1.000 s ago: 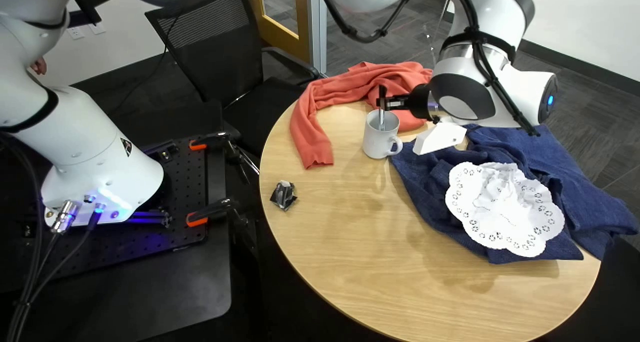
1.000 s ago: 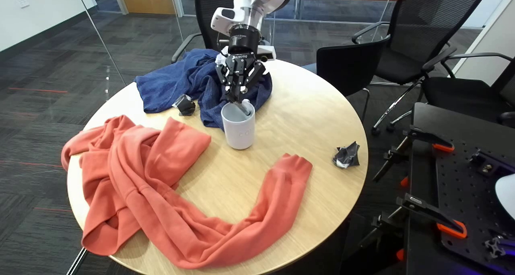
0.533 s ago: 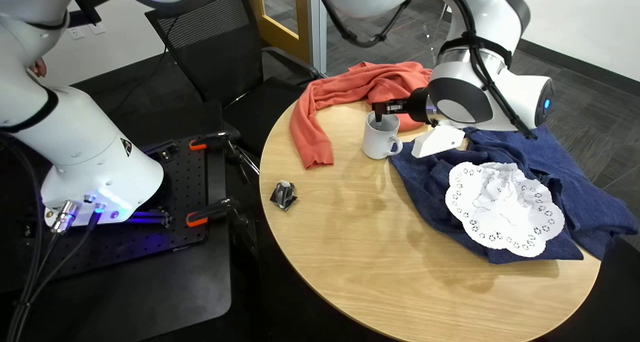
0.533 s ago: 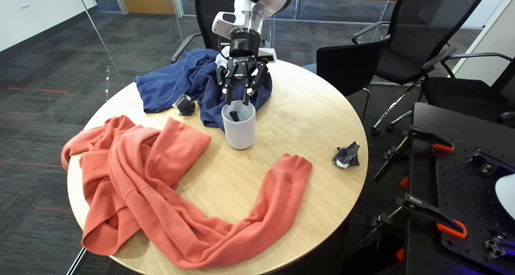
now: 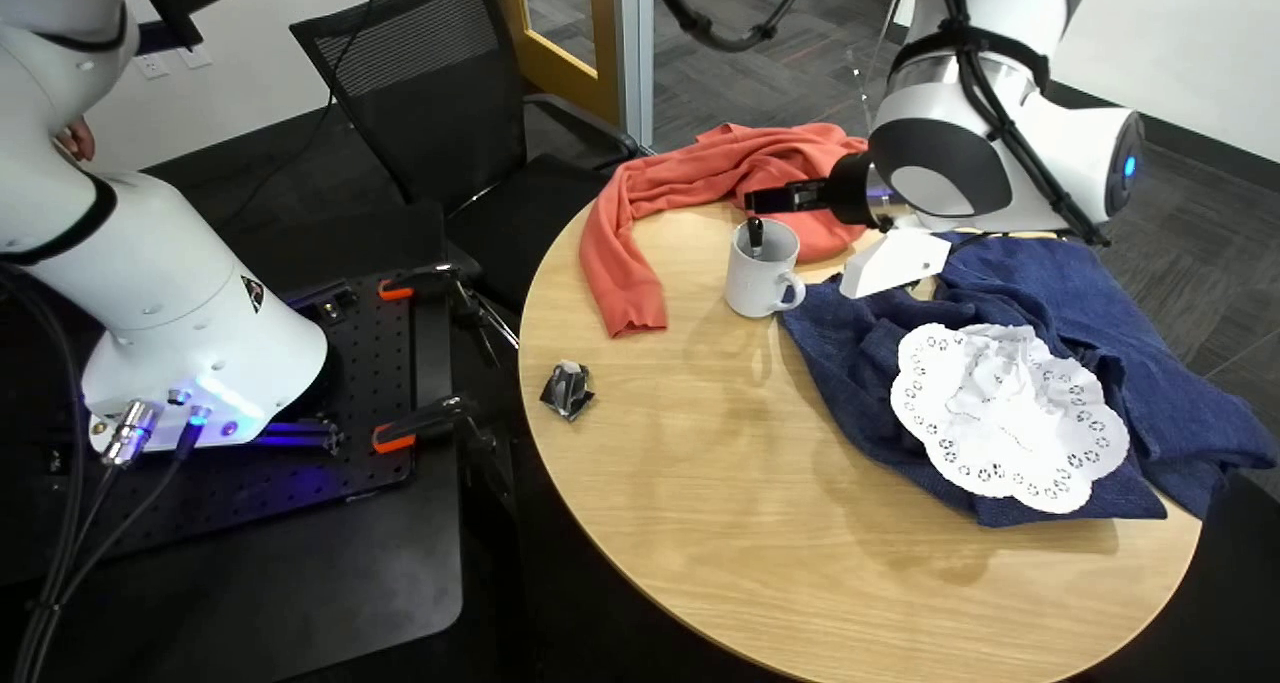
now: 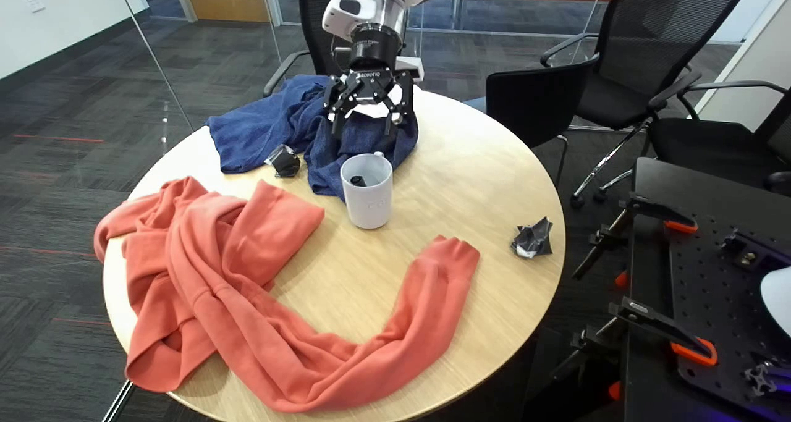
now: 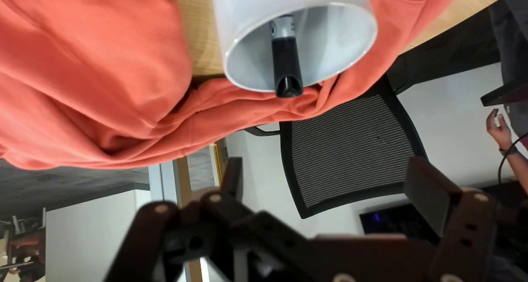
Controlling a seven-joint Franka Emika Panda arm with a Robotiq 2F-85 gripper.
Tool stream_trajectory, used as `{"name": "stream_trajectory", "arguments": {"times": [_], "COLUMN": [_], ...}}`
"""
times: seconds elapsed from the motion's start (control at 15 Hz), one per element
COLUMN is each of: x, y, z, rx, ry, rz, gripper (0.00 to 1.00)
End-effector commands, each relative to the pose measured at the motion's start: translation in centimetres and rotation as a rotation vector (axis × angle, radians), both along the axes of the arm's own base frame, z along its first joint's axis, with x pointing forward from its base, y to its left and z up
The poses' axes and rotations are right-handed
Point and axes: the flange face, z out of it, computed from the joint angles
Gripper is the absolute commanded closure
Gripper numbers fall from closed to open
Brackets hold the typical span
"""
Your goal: Put the pen in the mug
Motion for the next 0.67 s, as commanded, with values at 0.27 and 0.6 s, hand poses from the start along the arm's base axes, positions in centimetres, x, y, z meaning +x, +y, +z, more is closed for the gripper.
{"name": "stream_trajectory", "arguments": {"times": [0.27, 0.6], "x": [-2.3, -4.0], "y": [-0.3, 0.1], "z": [7.1, 10.2], "rx": [-0.018, -0.022], "ry": [-0.13, -0.19], "rz": [0.021, 0.028], "gripper": [0.0, 0.0]}}
